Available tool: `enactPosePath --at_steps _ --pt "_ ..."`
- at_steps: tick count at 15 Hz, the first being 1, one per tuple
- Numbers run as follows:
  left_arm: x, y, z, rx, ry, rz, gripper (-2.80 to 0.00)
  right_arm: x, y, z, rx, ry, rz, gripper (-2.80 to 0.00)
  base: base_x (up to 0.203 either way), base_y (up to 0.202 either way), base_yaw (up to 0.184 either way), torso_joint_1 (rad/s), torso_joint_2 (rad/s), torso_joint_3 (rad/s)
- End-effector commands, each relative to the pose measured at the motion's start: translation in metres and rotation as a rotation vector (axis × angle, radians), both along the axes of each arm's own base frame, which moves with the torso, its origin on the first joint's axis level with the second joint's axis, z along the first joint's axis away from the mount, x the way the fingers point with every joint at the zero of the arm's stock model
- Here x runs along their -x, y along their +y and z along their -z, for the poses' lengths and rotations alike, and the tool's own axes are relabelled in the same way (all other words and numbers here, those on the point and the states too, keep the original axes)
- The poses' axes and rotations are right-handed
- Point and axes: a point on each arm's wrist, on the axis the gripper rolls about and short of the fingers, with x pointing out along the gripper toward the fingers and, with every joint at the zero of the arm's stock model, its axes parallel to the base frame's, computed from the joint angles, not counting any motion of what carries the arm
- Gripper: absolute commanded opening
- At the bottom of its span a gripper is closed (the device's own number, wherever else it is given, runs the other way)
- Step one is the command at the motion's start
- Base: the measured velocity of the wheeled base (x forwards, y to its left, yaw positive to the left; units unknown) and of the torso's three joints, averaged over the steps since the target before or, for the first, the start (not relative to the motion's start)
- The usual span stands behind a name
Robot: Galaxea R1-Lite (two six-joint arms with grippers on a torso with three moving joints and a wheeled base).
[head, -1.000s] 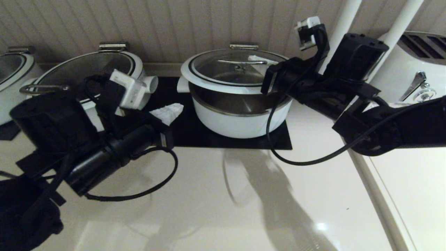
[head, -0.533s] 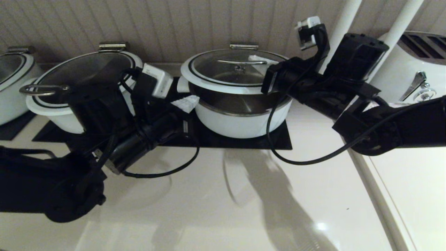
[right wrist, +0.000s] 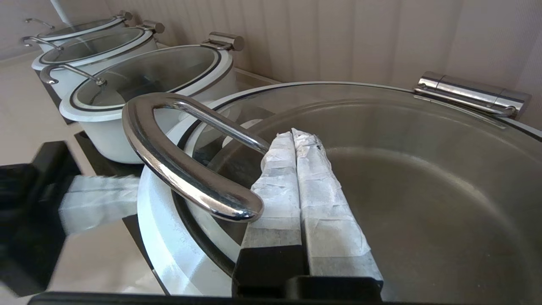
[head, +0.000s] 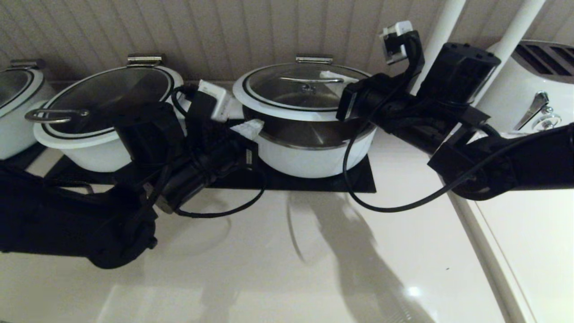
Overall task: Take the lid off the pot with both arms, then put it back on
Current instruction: Hold the pot lid with the left arm
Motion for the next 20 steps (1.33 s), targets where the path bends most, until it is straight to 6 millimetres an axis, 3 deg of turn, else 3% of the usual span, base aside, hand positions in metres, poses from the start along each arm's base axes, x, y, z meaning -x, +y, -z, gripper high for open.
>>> enactPosePath --at_steps 1,12,20 --pt "-0.009 -0.005 -0.001 0.006 -0.014 -0.001 -2.8 0.0 0.001 0.0 -0.001 -0.005 -0.004 -2.8 0.0 0.0 0.0 0.0 0.0 0.0" --pt "-0.034 -0.018 -0.012 0.057 -0.062 0.0 -2.8 0.002 0.0 -0.002 -0.004 -0.008 -0.005 -2.8 0.0 0.0 0.0 0.0 0.0 0.0" --pt "-0.039 -0.014 -0.01 0.053 -0.058 -0.015 -2.8 0.004 -0.002 -0.006 -0.008 -0.017 -0.006 -2.8 0.0 0.0 0.0 0.0 0.0 0.0"
